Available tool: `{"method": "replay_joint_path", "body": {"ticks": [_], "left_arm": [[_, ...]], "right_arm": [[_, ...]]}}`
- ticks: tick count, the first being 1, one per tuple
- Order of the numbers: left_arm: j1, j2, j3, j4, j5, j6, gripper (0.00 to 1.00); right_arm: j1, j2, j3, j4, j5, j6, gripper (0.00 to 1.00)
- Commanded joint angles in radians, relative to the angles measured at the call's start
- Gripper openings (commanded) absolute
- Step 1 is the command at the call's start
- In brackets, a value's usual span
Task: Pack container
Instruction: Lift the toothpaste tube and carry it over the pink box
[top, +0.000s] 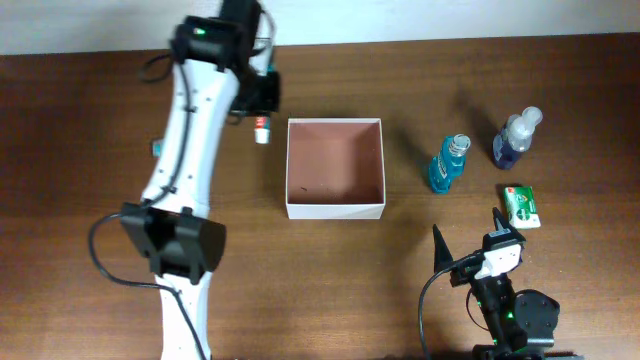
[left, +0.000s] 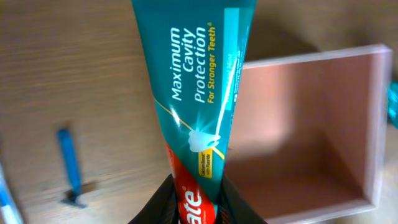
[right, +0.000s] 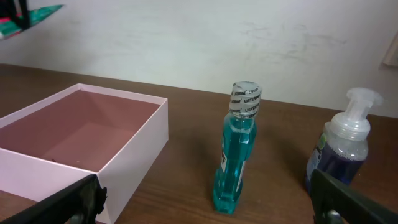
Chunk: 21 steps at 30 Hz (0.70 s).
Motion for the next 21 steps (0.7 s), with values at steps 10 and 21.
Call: {"method": "replay_joint_path", "body": {"ticks": [10,21], "left_arm": [[-0.169,0.046,-0.008,0.006,-0.058,-0.251,0.20],[-0.199,0.155,-0.009,-0.119,-0.053,-0.395,0.20]], "right_arm": [[0.004,-0.008,-0.010,0.002,0.009,0.004,0.98],[0.004,-0.008,-0.010,0.002,0.009,0.004,0.98]]}}
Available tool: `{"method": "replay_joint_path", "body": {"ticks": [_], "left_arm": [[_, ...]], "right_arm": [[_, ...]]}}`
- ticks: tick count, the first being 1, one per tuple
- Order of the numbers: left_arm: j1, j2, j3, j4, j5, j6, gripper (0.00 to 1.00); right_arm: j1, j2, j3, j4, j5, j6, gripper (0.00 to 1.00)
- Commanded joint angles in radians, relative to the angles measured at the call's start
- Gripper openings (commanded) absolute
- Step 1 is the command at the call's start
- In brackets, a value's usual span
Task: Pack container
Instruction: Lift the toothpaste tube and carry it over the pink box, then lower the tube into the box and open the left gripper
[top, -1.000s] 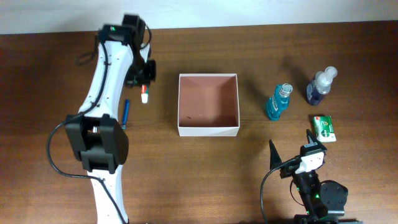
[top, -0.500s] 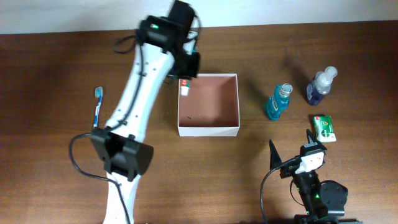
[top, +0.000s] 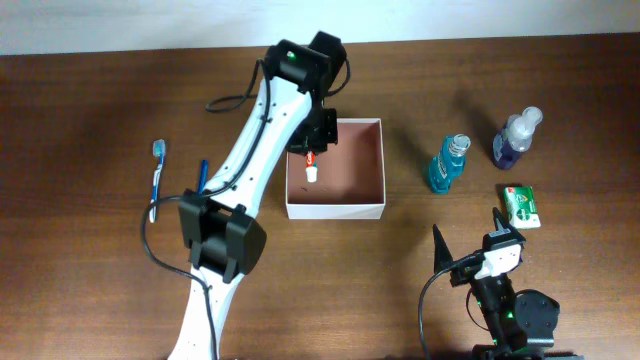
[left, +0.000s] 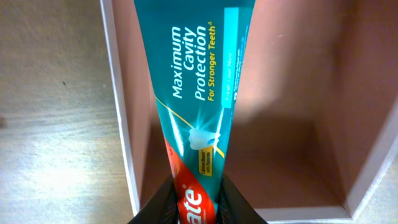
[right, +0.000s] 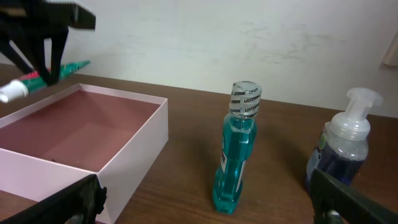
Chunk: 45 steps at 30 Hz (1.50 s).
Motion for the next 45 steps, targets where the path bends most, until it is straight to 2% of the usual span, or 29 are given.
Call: {"method": "replay_joint_path", "body": {"ticks": [1,8,17,28,45], "left_arm": [[-0.015,0.035,-0.002,-0.013,-0.003,-0.063,0.20],[-0.032,0.039,-0.002,-0.033,0.001,-0.062,0.20],[-0.033,0.063,-0.002,-0.027,-0.102,-0.062,0.21],[-0.032,0.126,-0.002,0.002,-0.103,0.009,0.21],[-0.023,0.221,-0.002,0.029,-0.126,0.022,0.22]], "right_arm": [[0.004,-0.008,-0.010,0.002,0.009,0.004,0.98],[0.004,-0.008,-0.010,0.002,0.009,0.004,0.98],[0.004,-0.008,-0.010,0.002,0.009,0.004,0.98],[0.004,-0.008,-0.010,0.002,0.009,0.004,0.98],[0.004,-0.008,-0.010,0.002,0.009,0.004,0.98]]}}
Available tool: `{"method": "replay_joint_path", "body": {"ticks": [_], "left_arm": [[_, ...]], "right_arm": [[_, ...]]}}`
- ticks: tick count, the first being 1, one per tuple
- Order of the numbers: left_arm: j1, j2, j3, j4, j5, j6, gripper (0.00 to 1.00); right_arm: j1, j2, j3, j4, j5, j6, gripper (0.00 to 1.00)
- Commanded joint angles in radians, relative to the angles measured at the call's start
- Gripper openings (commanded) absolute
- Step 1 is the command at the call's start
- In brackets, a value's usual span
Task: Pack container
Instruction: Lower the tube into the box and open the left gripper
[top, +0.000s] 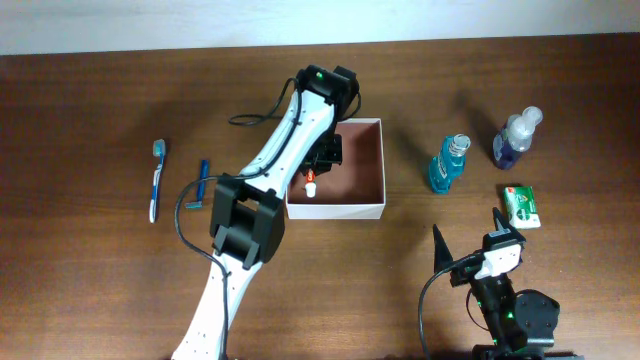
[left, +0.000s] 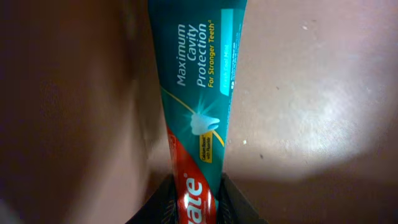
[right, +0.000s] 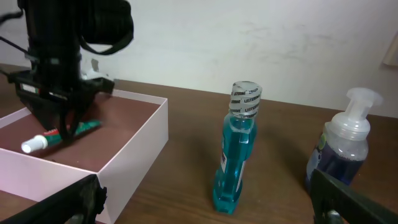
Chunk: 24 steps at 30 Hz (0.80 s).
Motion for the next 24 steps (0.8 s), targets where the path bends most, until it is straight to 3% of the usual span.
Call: {"method": "replay_joint_path", "body": {"ticks": [1,14,17,24], "left_arm": [[0.007,0.021,0.001,0.005,-0.039,0.021,0.21],[0.024,0.029,0.001,0.001,-0.042,0.032,0.22],[0.025,0.029,0.001,0.001,-0.042,0.036,0.31],[0.024,0.029,0.001,0.000,-0.042,0.040,0.32]], "right_arm": [[0.004,-0.008,-0.010,0.002,0.008,0.004,0.98],[0.004,-0.008,-0.010,0.002,0.008,0.004,0.98],[0.004,-0.008,-0.010,0.002,0.008,0.004,0.98],[0.004,-0.008,-0.010,0.002,0.008,0.004,0.98]]}}
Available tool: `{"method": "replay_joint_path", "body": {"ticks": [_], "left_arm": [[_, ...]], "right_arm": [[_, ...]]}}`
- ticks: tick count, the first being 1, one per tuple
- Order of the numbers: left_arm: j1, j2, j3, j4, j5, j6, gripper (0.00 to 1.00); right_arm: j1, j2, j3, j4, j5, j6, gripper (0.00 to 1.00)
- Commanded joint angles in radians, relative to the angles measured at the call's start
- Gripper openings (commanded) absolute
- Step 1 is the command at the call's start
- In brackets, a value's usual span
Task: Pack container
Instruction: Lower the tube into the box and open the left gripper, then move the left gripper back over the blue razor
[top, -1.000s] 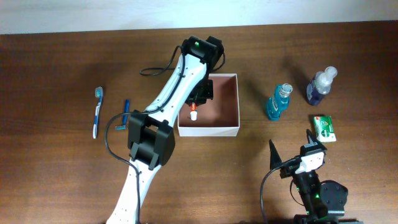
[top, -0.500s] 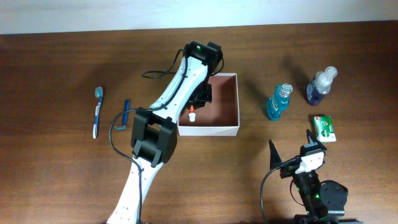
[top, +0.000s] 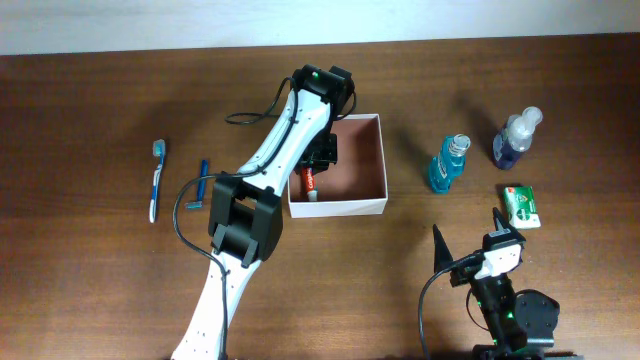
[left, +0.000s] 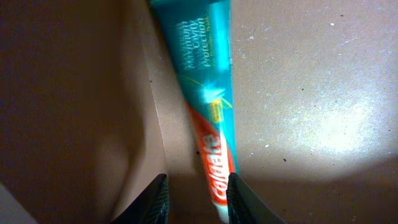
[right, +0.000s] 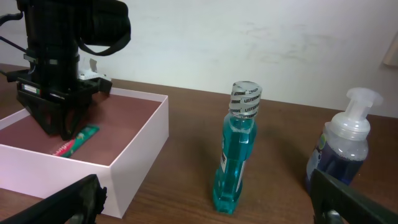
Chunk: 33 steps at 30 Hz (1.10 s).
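Note:
The teal and red toothpaste tube (top: 309, 183) lies on the floor of the pink box (top: 383, 165), along its left wall. In the left wrist view the tube (left: 208, 106) is free of my left gripper (left: 196, 194), which is open just above it, inside the box. From the right wrist view the tube (right: 76, 140) shows under the left arm. My right gripper (right: 205, 208) stands open near the front right of the table, empty, facing the box (right: 137, 149).
A teal mouthwash bottle (top: 446, 163), a purple pump bottle (top: 516, 137) and a small green pack (top: 521, 205) stand right of the box. A toothbrush (top: 155, 180) and a blue razor (top: 201, 185) lie to the left.
My left gripper has opened and let go of the toothpaste tube, which now rests on the box floor by the left wall. The right arm has not moved.
My left gripper held the toothpaste over the table just left of the box. Then it held the tube over the box's left side, then low inside the box. Now the tube lies loose in the box and the gripper is open.

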Motion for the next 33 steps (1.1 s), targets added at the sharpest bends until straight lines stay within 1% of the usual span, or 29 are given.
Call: {"method": "replay_joint_path", "body": {"ticks": [1,3,4,7,12,15,16,22,26,28,30,31,32,33], "left_arm": [[0.007,0.020,0.001,-0.002,-0.019,0.017,0.32],[0.008,0.020,0.001,-0.002,-0.018,0.019,0.33],[0.007,0.020,0.002,-0.002,-0.018,0.021,0.36],[0.008,0.020,0.007,-0.006,-0.014,0.047,0.39],[0.008,0.019,0.069,-0.031,-0.014,0.053,0.41],[0.008,0.019,0.160,-0.051,-0.014,0.077,0.42],[0.008,0.019,0.198,-0.059,-0.014,0.077,0.45],[0.012,0.002,0.422,-0.061,0.042,0.076,0.54],[0.028,-0.043,0.496,-0.061,0.042,0.093,0.57],[0.040,-0.071,0.500,-0.061,0.042,0.124,0.61],[0.053,-0.093,0.500,-0.061,0.039,0.158,0.68],[0.064,-0.104,0.500,-0.061,0.038,0.194,0.75],[0.074,-0.112,0.500,-0.061,0.038,0.216,0.86],[0.089,-0.123,0.500,-0.061,0.038,0.235,0.92]], "right_arm": [[0.004,-0.008,-0.010,0.002,0.008,0.004,0.98],[0.004,-0.008,-0.010,0.002,0.009,0.004,0.98],[0.004,-0.008,-0.010,0.002,0.009,0.004,0.98],[0.004,-0.008,-0.010,0.002,0.008,0.004,0.98],[0.004,-0.008,-0.010,0.002,0.008,0.004,0.98],[0.004,-0.008,-0.010,0.002,0.008,0.004,0.98],[0.004,-0.008,-0.010,0.002,0.008,0.004,0.98],[0.004,-0.008,-0.010,0.002,0.008,0.004,0.98],[0.004,-0.008,-0.010,0.002,0.008,0.004,0.98],[0.004,-0.008,-0.010,0.002,0.008,0.004,0.98],[0.004,-0.008,-0.010,0.002,0.008,0.004,0.98],[0.004,-0.008,-0.010,0.002,0.008,0.004,0.98],[0.004,-0.008,-0.010,0.002,0.008,0.004,0.98],[0.004,-0.008,-0.010,0.002,0.008,0.004,0.98]]}}
